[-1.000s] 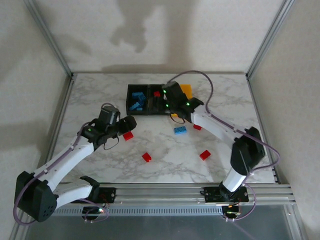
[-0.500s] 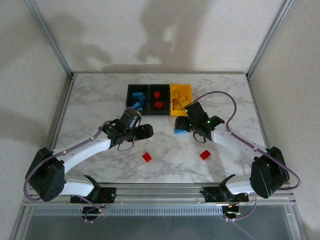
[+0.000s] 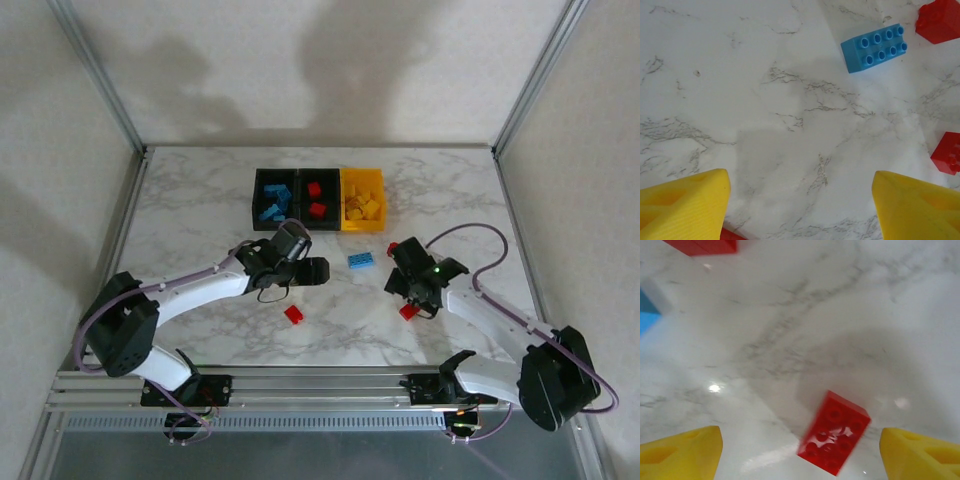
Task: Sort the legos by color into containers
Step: Pick up the lego from the bottom-right of the table.
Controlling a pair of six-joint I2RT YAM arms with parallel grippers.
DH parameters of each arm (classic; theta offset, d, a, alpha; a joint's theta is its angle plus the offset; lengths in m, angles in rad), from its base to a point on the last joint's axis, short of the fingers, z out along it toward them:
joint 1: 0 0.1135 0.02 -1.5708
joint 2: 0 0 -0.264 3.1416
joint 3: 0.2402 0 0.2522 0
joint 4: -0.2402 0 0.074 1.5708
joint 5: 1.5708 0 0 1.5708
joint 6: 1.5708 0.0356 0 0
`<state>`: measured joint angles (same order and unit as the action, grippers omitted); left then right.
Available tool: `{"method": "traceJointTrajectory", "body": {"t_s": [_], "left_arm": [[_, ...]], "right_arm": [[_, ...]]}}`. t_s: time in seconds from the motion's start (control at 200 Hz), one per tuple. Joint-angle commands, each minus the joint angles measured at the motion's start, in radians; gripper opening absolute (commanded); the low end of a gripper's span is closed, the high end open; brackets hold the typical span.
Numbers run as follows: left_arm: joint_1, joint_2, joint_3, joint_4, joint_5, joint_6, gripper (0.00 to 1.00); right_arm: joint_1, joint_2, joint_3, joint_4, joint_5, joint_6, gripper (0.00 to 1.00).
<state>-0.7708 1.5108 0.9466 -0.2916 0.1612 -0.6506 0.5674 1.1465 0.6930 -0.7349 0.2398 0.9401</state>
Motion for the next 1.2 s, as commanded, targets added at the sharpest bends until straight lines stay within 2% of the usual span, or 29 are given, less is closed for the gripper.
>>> {"method": "traceJointTrajectory", "body": {"t_s": [0.0,0.24,0.406,0.536,0.686,0.971,1.197], "left_arm": [[-0.012,0.014,0.032,0.013,-0.018,0.023,0.74],[-0.018,0.041,0.032,0.008,-0.022,0.014,0.73],[-0.021,0.034,0.038,-0.014,-0.035,0.011,0.73],[-0.021,0.021,0.035,-0.023,-0.042,0.005,0.73],[-0.021,0.015,0.032,-0.017,-0.045,-0.009,0.73],[0.001,-0.03,0.043,-0.015,-0.073,-0.023,0.73],[0.087,-0.101,-0.007,-0.03,-0.084,-0.048,0.73]], "right_arm": [[-0.001,-0.028,-0.063,-0.015,-0.013,0.091,0.81],[-0.001,0.025,-0.133,0.097,-0.041,0.108,0.74],[-0.001,0.051,-0.156,0.16,-0.044,0.091,0.58],[-0.001,0.07,-0.158,0.184,-0.049,0.078,0.4],[-0.001,0.062,-0.155,0.18,-0.044,0.067,0.31],[-0.001,-0.021,-0.058,0.141,-0.018,0.012,0.28],[0.004,0.09,0.123,0.175,-0.046,-0.09,0.29]]}}
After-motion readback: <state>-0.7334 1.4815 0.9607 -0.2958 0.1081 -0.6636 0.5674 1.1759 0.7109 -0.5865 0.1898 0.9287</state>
